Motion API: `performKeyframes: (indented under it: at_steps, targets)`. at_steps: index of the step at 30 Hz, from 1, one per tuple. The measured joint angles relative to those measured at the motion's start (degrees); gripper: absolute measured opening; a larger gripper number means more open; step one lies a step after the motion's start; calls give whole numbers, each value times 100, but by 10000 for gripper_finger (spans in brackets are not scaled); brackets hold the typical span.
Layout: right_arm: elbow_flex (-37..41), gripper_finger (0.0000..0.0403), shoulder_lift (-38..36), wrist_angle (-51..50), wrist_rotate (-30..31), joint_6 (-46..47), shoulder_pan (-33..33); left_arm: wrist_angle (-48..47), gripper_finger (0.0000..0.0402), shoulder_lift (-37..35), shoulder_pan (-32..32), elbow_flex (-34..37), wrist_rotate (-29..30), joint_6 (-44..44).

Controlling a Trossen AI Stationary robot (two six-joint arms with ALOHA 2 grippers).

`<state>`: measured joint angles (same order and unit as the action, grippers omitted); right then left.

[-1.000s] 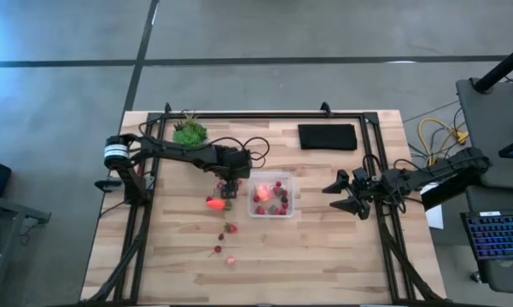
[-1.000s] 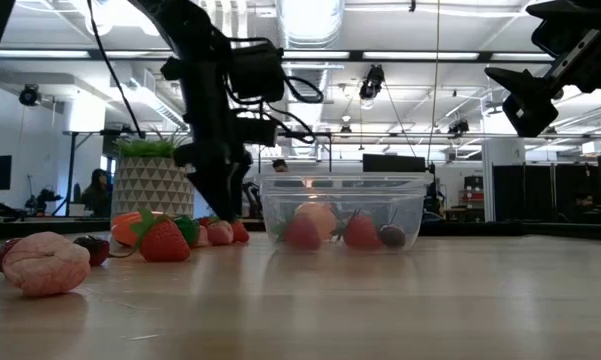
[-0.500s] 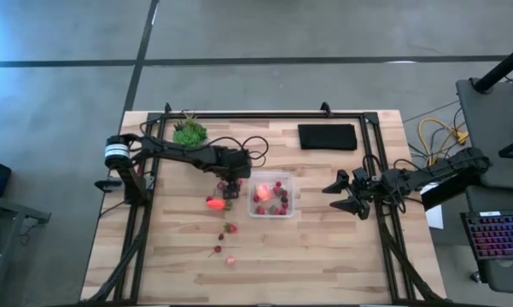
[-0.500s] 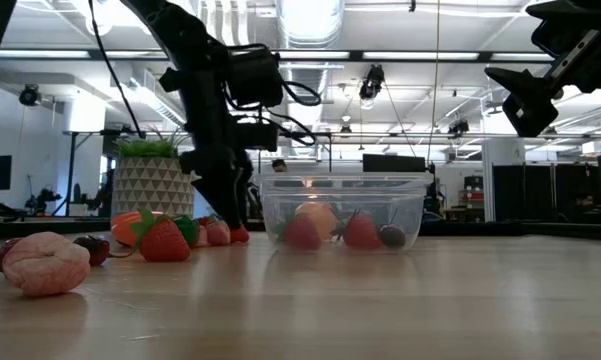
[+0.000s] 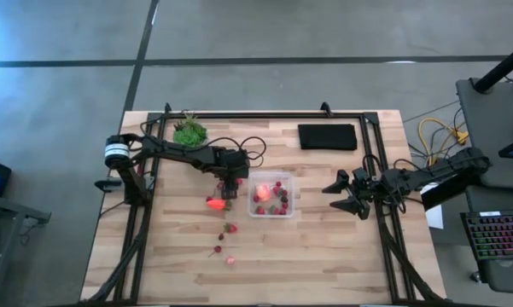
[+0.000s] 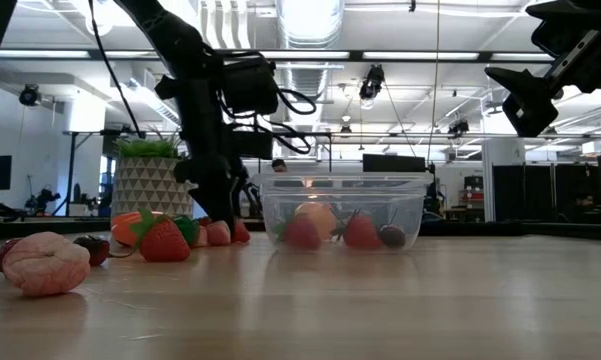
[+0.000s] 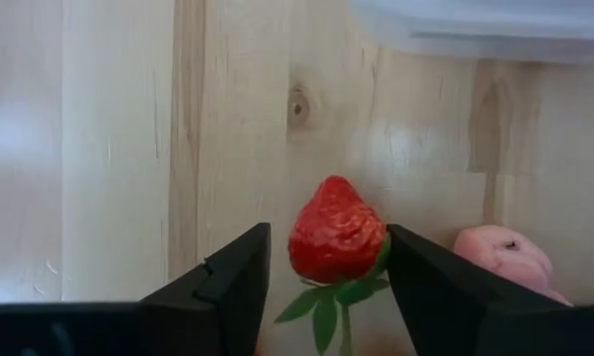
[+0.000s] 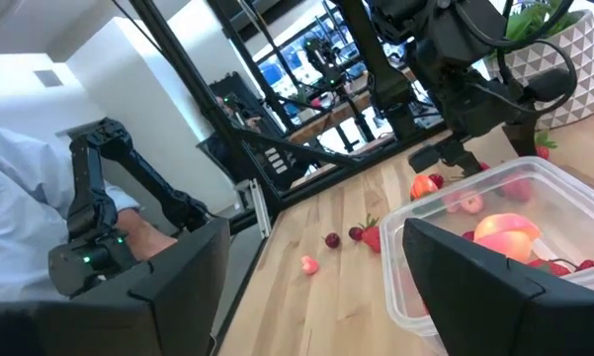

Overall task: Pick and placing Produce into tupperware
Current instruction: Put the strawberry into the transparent container

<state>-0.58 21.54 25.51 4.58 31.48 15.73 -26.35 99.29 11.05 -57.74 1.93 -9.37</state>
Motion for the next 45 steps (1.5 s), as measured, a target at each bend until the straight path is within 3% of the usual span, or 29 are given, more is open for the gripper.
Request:
performKeyframes:
  at_steps: [10,17,23,29,33,38,45]
  targets:
    - [0,299,0,-1,-2,0,0,30,121,-2,13,2,-17,-24]
    - [0,298,0,-1,-1,0,-2,-458,121,-151,11,-281,-32,-9]
    - [0,302,0,-1,-1,0,0,-976,121,-746,-76,-746,-35,148]
    - [0,297,0,-1,0,-2,-2,-620,123,-1488,-422,-1097,-740,159]
    - [0,299,0,-1,0,0,0,-41,136,-1431,-766,-1113,-715,165]
    - [0,301,0,-3,0,0,0,691,174,-937,-1154,-1130,-245,282]
    - [0,297,0,-1,0,0,0,141,238,-459,-1213,-1493,-55,751]
